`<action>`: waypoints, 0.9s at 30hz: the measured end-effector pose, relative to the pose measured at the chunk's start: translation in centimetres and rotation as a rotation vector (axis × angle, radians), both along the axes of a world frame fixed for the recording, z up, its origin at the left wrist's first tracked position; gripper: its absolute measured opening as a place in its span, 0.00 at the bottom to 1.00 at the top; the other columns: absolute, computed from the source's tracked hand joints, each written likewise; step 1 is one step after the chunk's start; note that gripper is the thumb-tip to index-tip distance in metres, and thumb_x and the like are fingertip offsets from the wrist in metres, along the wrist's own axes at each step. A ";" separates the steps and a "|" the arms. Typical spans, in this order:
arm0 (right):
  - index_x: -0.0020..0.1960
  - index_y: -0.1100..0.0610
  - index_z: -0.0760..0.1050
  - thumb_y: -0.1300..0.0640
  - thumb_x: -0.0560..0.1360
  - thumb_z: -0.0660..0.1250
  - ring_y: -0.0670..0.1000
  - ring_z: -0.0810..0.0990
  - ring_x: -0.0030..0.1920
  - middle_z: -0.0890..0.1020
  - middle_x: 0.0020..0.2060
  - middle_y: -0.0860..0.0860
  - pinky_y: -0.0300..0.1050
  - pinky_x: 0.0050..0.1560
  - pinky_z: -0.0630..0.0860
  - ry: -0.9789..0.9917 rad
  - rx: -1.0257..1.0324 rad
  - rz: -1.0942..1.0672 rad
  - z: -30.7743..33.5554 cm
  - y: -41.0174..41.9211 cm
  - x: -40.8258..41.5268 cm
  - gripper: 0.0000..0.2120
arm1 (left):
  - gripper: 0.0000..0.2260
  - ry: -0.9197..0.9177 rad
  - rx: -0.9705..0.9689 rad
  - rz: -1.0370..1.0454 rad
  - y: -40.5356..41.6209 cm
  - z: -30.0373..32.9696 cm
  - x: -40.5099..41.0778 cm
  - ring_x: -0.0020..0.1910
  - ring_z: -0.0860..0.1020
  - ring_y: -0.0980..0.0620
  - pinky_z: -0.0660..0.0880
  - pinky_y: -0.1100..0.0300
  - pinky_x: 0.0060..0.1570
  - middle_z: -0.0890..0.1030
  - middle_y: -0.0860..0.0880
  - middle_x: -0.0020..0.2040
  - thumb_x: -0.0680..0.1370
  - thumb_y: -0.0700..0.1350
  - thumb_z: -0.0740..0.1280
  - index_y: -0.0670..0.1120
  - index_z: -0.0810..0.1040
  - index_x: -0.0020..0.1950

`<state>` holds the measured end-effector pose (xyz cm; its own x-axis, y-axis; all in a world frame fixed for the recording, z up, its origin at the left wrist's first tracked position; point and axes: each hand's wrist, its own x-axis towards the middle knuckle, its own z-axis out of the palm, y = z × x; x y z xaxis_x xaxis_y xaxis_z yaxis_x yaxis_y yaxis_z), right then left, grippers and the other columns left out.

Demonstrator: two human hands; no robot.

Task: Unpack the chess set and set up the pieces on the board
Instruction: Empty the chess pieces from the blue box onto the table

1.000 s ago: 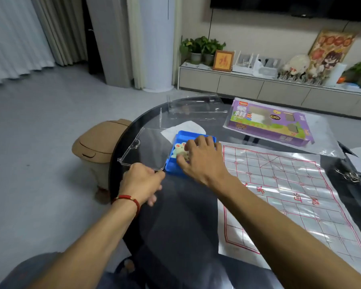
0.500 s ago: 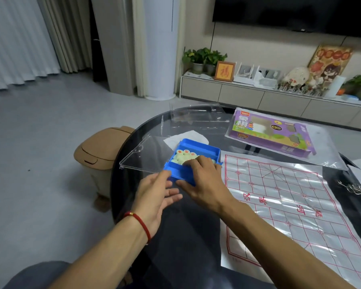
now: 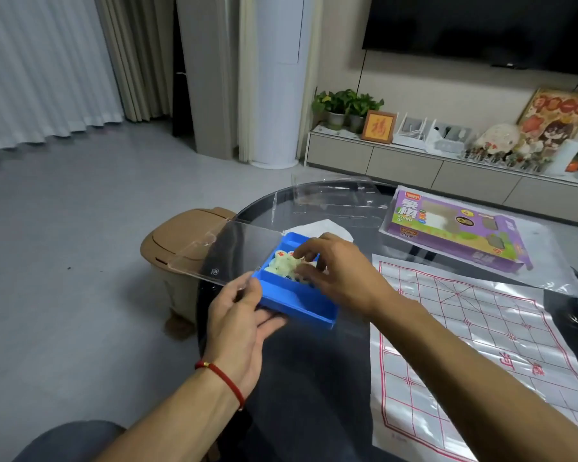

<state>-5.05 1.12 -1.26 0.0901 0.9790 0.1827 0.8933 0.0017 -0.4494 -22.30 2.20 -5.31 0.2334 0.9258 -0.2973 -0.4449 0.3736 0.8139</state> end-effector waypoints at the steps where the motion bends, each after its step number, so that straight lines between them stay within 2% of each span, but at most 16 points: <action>1: 0.63 0.48 0.79 0.48 0.77 0.70 0.47 0.75 0.46 0.76 0.51 0.47 0.44 0.52 0.73 -0.025 -0.043 0.028 0.1 0.7 -0.1 0.15 | 0.12 0.009 0.011 -0.001 -0.1 0.0 -0.2 0.52 0.85 0.42 0.82 0.43 0.49 0.84 0.41 0.56 0.84 0.44 0.61 0.44 0.76 0.66; 4: 0.67 0.48 0.76 0.45 0.76 0.72 0.51 0.76 0.51 0.76 0.55 0.51 0.47 0.56 0.74 -0.105 -0.162 0.087 0.4 2.7 -0.9 0.21 | 0.09 0.038 0.033 0.001 -0.2 -0.1 -0.7 0.48 0.86 0.42 0.83 0.44 0.45 0.85 0.43 0.53 0.84 0.43 0.61 0.46 0.77 0.63; 6: 0.65 0.49 0.77 0.45 0.75 0.73 0.53 0.78 0.51 0.79 0.54 0.52 0.49 0.55 0.76 -0.138 -0.169 0.093 0.6 3.7 -1.5 0.20 | 0.09 0.053 0.032 0.014 -0.2 -0.2 -1.0 0.47 0.86 0.42 0.83 0.46 0.43 0.86 0.43 0.52 0.84 0.43 0.61 0.47 0.77 0.62; 9: 0.60 0.49 0.78 0.51 0.73 0.73 0.53 0.78 0.49 0.80 0.49 0.49 0.50 0.53 0.78 -0.154 -0.147 0.090 0.7 4.5 -2.0 0.16 | 0.09 0.079 0.017 0.031 0.2 -0.3 -1.5 0.46 0.86 0.43 0.82 0.50 0.40 0.86 0.44 0.53 0.84 0.43 0.62 0.48 0.78 0.63; 11: 0.60 0.50 0.76 0.56 0.73 0.72 0.53 0.79 0.49 0.80 0.49 0.50 0.50 0.52 0.79 -0.169 -0.161 0.102 0.6 4.5 -2.2 0.16 | 0.10 0.074 0.002 0.040 0.4 -0.2 -1.9 0.46 0.86 0.43 0.81 0.51 0.39 0.85 0.43 0.53 0.84 0.44 0.63 0.48 0.77 0.63; 15: 0.62 0.51 0.77 0.56 0.73 0.73 0.51 0.80 0.52 0.81 0.52 0.49 0.47 0.54 0.79 -0.162 -0.193 0.134 0.6 4.6 -1.9 0.18 | 0.10 0.047 -0.023 0.060 1.3 0.2 -2.6 0.45 0.86 0.43 0.81 0.52 0.37 0.85 0.42 0.54 0.84 0.44 0.62 0.47 0.76 0.64; 21: 0.62 0.52 0.77 0.55 0.73 0.75 0.48 0.80 0.52 0.81 0.54 0.49 0.43 0.56 0.78 -0.131 -0.275 0.156 1.2 4.7 -1.3 0.19 | 0.11 0.000 -0.055 0.083 1.6 0.7 -3.2 0.46 0.86 0.41 0.83 0.51 0.38 0.84 0.40 0.56 0.84 0.42 0.62 0.44 0.74 0.66; 27: 0.62 0.50 0.75 0.54 0.73 0.75 0.51 0.79 0.54 0.80 0.54 0.48 0.48 0.56 0.79 -0.257 -0.250 0.176 1.0 4.9 -1.3 0.20 | 0.10 0.020 -0.051 0.072 1.4 0.7 -3.1 0.46 0.86 0.42 0.83 0.51 0.39 0.84 0.41 0.55 0.84 0.42 0.62 0.45 0.75 0.64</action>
